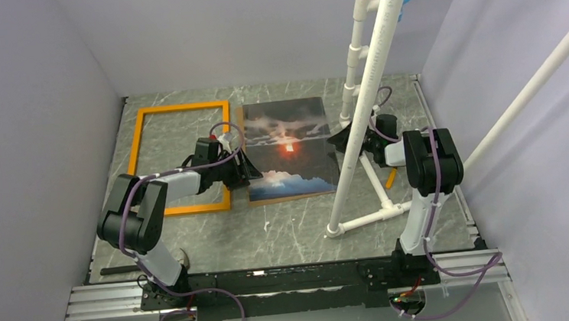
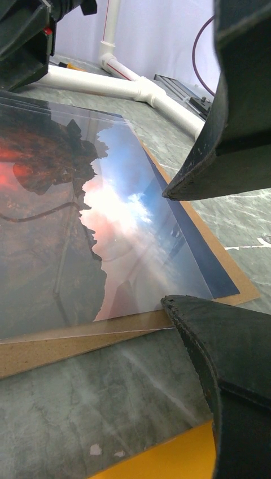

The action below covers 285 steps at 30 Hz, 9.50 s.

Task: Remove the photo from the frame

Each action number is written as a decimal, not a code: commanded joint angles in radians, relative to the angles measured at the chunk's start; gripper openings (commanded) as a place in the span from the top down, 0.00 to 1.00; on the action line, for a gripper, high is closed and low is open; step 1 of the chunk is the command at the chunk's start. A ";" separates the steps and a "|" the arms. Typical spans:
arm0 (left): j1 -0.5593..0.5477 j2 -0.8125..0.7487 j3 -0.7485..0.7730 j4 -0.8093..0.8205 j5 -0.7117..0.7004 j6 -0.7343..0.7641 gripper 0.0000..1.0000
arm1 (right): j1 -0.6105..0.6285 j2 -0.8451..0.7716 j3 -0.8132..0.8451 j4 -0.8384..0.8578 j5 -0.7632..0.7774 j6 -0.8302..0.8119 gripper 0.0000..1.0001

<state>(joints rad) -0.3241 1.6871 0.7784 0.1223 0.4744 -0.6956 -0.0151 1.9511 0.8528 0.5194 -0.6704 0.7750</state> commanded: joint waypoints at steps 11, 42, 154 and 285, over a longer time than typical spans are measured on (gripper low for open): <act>0.001 -0.014 -0.045 -0.052 -0.050 0.024 0.32 | -0.009 0.101 0.056 0.316 -0.070 0.190 0.49; -0.010 -0.027 0.099 -0.117 0.046 0.044 0.30 | 0.009 -0.352 -0.110 -0.472 0.164 -0.174 0.57; 0.010 0.075 -0.076 0.004 -0.010 0.029 0.33 | -0.078 -0.211 -0.525 0.736 -0.329 0.431 0.82; 0.035 0.020 -0.129 0.039 -0.008 0.007 0.30 | -0.077 -0.229 -0.344 0.083 -0.290 0.069 1.00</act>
<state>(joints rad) -0.2958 1.6993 0.6975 0.3141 0.5499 -0.7372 -0.0944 1.7344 0.5362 0.4404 -0.9100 0.7597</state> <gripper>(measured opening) 0.698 0.009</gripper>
